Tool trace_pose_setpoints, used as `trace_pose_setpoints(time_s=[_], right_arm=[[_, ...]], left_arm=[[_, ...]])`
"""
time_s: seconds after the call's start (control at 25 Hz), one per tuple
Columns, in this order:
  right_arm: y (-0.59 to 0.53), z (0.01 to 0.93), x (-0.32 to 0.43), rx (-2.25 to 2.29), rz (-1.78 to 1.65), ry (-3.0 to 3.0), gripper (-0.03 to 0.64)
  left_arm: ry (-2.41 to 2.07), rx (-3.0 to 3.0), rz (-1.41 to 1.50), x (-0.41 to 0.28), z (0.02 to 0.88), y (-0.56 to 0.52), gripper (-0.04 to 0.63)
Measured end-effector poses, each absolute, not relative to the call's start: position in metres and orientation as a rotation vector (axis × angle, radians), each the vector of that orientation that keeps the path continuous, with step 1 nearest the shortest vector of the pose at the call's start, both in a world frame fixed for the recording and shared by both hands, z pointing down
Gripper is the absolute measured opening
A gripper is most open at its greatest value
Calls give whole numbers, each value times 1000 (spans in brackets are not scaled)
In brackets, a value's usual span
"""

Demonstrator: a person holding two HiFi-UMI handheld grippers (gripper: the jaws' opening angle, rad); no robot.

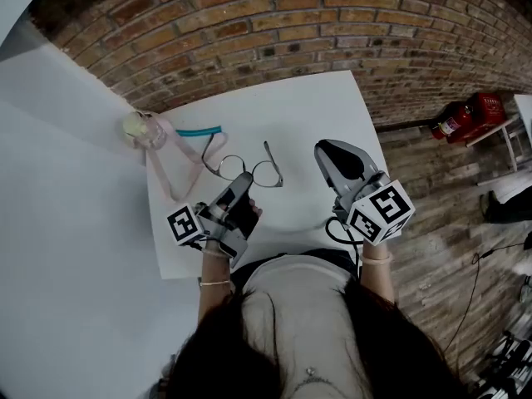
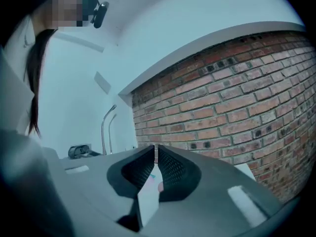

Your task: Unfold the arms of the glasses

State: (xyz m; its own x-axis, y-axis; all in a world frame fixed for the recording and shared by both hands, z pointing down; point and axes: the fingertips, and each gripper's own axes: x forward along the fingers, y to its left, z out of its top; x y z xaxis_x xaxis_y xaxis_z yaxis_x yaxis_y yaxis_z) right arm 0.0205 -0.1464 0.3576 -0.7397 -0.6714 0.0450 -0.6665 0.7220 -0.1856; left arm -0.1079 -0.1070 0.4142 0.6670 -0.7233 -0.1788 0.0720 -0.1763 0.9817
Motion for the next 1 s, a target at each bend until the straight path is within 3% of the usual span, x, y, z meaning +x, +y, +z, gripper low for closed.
trace_pose_setpoints(time_s=[1.0], right_arm=[[-145,391,11,-1229,-196,3057,5]], left_arm=[[-549,1596,-780,-108,415,-88,23]])
